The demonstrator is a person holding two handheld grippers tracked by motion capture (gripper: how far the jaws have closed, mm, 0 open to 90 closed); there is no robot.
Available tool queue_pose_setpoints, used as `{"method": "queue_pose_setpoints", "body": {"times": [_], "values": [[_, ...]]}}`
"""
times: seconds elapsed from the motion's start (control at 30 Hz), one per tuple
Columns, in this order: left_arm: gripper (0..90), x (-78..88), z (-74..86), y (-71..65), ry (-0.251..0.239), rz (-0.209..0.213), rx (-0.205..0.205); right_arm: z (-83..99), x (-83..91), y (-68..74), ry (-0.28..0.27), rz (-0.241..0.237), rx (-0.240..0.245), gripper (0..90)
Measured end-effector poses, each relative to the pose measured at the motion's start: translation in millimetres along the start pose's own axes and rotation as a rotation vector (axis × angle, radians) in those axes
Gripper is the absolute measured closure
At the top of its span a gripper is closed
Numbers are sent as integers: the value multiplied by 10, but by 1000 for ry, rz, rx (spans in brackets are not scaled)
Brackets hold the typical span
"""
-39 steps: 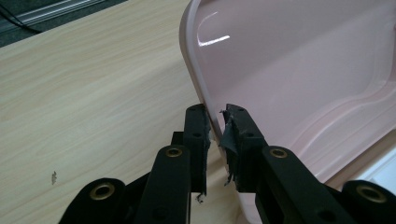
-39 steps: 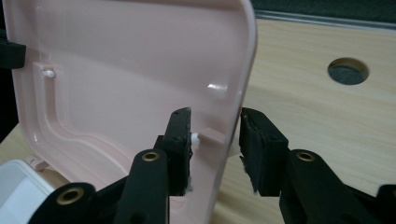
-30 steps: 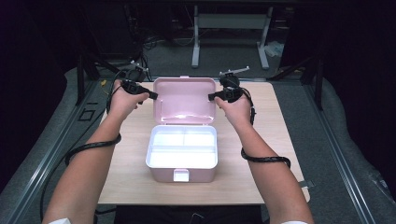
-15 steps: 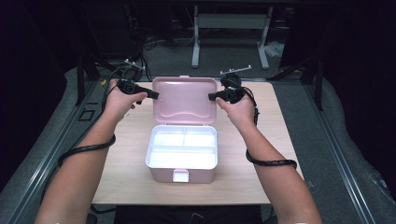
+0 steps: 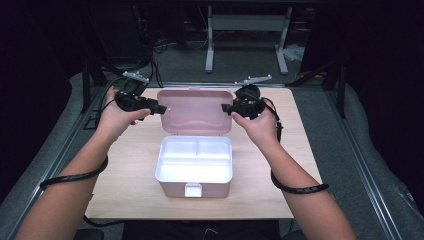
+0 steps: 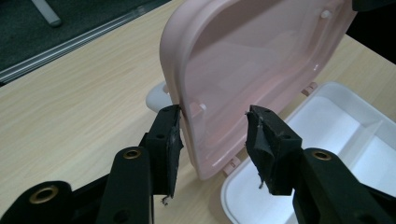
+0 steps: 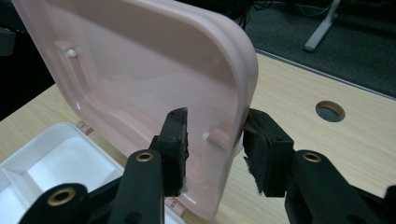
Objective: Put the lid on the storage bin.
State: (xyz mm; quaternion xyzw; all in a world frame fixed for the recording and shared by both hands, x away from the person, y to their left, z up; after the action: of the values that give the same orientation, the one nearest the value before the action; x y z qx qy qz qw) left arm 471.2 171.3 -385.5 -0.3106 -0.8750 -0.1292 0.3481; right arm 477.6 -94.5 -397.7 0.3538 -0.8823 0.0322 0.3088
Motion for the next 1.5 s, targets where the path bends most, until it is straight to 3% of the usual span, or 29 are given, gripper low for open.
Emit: {"method": "queue_pose_setpoints", "body": {"times": [0.27, 0.47, 0.67, 0.87, 1.1, 1.37, 1.5], "values": [[523, 149, 92, -90, -33, 50, -7, 79, 144, 147, -34, -20, 35, 578], [479, 261, 214, -247, -50, 47, -49, 180, 268, 248, -53, -51, 44, 555], [446, 357, 391, -396, -69, 60, -63, 331, 393, 387, -68, -82, 63, 529], [447, 398, 595, -516, -68, 73, -91, 560, 492, 505, -54, -136, 39, 518], [446, 428, 819, -658, -89, 63, -117, 865, 528, 628, -48, -155, 41, 508], [432, 358, 1135, -803, -37, 55, -160, 1243, 560, 713, -9, -179, 30, 508], [419, 359, 1260, -849, -27, 87, -146, 1374, 586, 727, 15, -196, 13, 510]]}}
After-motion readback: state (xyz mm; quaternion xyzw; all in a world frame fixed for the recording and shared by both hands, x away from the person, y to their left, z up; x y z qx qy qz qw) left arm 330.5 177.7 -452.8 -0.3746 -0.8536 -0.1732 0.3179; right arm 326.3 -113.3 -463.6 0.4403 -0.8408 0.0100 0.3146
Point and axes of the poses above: each handheld gripper's, and its own axes: x roughly backward along the jaws, z roughly out of its underside, y roughly to its left, the point moved 7 cm from there along -x, roughly forward along the jaws, and after that the axes turned 8 degrees about -z, right-handed, at the moved point
